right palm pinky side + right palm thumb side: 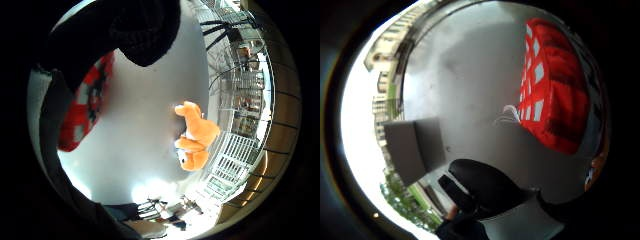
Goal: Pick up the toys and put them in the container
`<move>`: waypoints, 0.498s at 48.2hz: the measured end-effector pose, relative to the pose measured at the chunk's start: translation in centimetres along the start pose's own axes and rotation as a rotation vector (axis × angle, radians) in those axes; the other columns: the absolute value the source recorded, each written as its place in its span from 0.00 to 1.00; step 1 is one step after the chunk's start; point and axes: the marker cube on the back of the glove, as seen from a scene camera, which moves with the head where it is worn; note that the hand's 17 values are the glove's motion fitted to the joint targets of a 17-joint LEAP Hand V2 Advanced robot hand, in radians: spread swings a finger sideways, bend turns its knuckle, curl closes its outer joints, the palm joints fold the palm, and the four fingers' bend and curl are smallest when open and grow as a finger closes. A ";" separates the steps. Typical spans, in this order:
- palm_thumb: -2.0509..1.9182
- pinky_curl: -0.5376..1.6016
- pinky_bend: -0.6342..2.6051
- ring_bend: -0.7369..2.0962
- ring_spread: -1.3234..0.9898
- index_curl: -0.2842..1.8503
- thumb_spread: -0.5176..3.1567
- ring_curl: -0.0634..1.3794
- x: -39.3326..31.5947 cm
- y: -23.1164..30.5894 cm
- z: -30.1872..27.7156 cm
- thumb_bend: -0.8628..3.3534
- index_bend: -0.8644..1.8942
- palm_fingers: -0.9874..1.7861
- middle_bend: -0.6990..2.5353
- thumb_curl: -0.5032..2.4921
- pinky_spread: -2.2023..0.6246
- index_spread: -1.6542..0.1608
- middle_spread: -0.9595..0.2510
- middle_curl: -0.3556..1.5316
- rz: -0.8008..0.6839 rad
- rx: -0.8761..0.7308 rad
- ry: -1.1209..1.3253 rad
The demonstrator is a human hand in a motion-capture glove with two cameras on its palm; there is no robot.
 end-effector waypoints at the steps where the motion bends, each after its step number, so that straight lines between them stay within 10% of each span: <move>1: 0.49 0.39 0.51 0.34 0.57 0.23 0.41 0.21 0.2 -0.1 0.6 0.18 0.35 0.30 0.27 0.24 0.80 0.73 0.77 0.39 0.007 -0.007 -0.003; 16: 0.57 0.42 0.56 0.34 0.57 0.25 0.44 0.22 1.5 -2.7 4.3 0.22 0.38 0.37 0.26 0.26 0.79 0.71 0.75 0.36 0.036 0.001 -0.012; 24: 0.68 0.41 0.59 0.48 0.50 0.25 0.45 0.27 1.7 -3.4 6.2 0.28 0.38 0.57 0.26 0.30 0.69 0.71 0.69 0.34 0.021 0.001 -0.052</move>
